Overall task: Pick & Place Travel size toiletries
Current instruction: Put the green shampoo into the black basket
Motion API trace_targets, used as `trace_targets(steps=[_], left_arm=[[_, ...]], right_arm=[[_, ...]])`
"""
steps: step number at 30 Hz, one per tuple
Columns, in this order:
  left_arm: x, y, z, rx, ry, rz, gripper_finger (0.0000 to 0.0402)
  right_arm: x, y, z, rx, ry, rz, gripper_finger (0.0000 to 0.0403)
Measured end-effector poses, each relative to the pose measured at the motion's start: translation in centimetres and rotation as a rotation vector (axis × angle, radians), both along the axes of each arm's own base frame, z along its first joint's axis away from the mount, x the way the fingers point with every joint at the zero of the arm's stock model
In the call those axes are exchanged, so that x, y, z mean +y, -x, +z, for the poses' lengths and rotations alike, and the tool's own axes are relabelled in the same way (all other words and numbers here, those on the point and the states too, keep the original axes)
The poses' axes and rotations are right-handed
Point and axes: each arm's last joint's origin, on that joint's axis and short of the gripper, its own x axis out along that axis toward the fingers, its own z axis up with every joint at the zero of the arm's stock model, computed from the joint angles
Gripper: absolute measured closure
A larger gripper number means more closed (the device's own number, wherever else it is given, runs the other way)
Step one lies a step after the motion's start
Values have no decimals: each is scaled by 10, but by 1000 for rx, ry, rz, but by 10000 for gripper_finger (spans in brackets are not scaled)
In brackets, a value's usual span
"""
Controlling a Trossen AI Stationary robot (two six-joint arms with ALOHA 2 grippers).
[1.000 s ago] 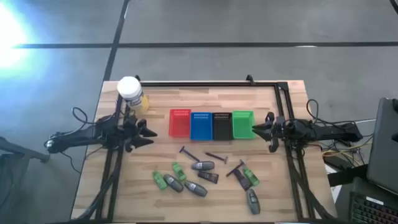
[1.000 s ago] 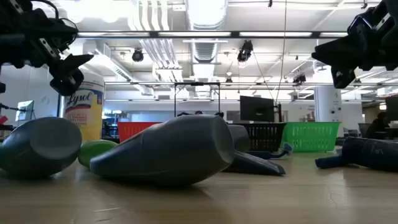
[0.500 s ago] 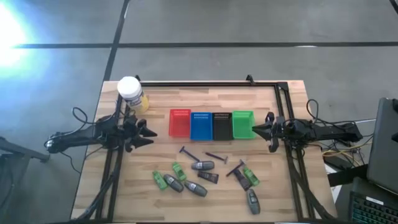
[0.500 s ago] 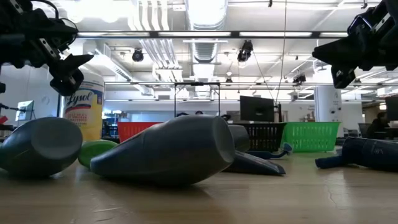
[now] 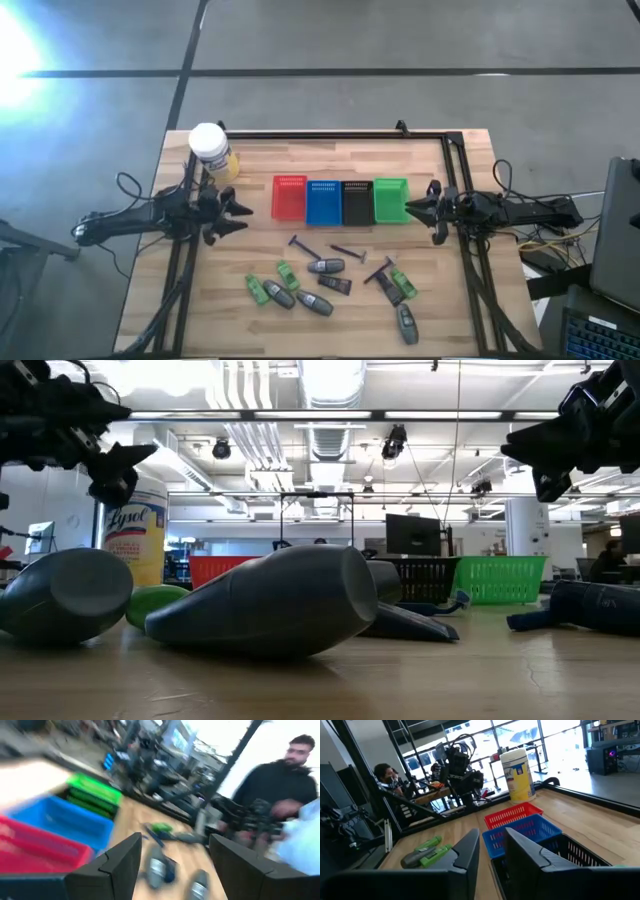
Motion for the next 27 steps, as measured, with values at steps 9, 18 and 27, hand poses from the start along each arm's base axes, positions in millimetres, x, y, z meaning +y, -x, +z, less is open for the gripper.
trace_targets(steps=[9,18,27], left_arm=[[18,8,22,-251,142,645,163],[23,12,25,-425,563,771,163],[18,2,24,-358,630,530,163]], right_arm=[[0,0,2,-27,-64,-15,289],[0,4,30,-367,-563,109,270],[3,-1,48,-509,-628,245,256]])
